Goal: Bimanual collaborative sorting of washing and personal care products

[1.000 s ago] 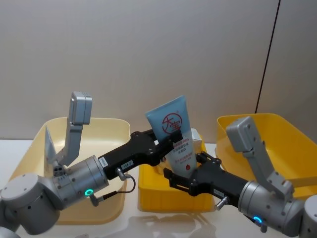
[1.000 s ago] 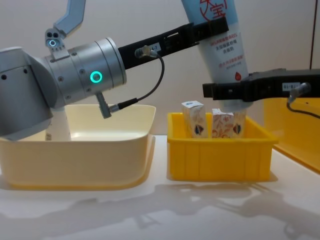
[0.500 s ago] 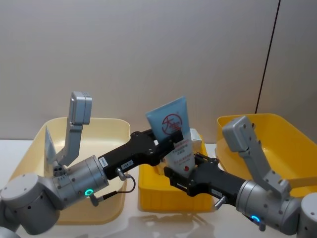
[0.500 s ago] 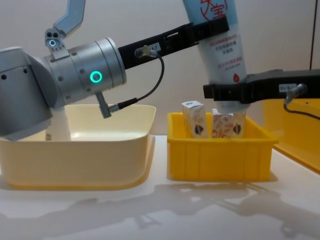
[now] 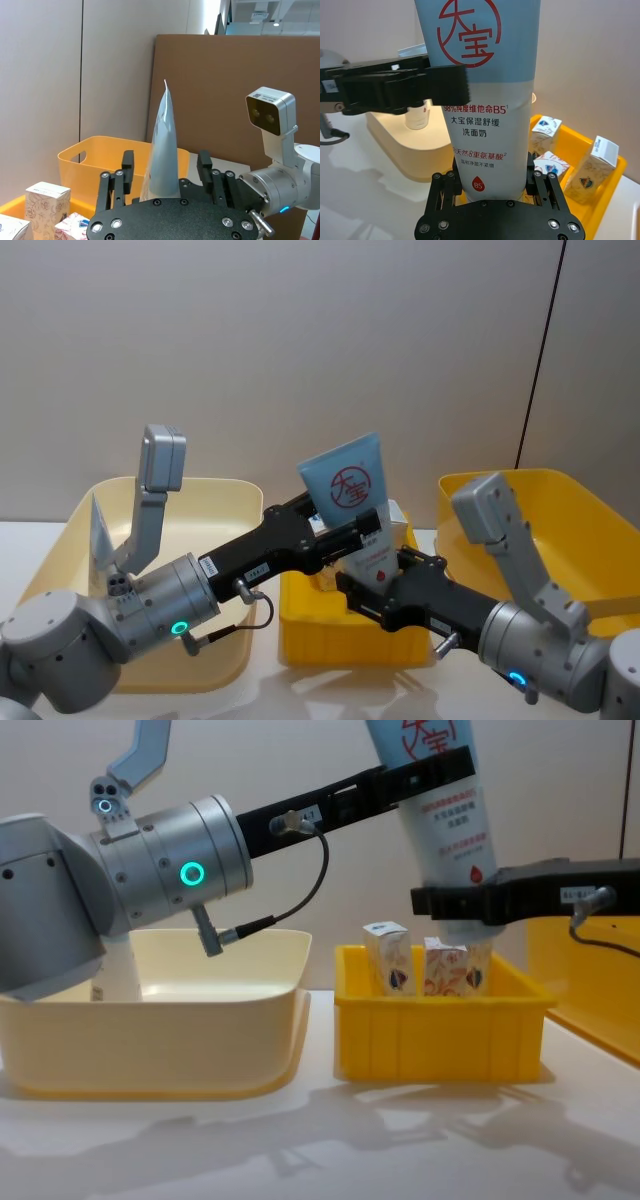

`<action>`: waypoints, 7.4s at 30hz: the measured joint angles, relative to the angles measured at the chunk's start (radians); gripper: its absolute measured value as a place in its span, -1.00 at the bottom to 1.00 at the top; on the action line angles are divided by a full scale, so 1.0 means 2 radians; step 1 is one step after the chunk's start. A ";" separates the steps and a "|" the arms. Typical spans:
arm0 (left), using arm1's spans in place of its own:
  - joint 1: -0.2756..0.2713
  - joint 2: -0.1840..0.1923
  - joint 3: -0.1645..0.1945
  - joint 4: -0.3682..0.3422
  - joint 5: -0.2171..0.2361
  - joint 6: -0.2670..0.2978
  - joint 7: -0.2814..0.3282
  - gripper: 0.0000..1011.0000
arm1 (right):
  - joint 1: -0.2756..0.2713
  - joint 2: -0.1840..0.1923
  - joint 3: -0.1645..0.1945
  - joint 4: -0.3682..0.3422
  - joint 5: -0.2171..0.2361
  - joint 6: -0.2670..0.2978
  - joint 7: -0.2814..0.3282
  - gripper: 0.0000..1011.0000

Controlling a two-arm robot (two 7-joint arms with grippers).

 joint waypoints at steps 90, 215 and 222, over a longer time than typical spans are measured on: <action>0.000 0.000 0.000 0.000 0.000 0.000 0.000 0.98 | 0.032 -0.064 0.142 0.130 -0.124 0.004 -0.285 0.38; 0.209 0.098 -0.001 -0.226 0.264 -0.007 0.421 0.98 | -0.266 -0.058 0.088 -0.110 -0.046 -0.157 -0.151 0.98; 0.209 0.098 -0.001 -0.226 0.264 -0.007 0.421 0.98 | -0.289 -0.056 0.082 -0.128 -0.043 -0.163 -0.147 0.98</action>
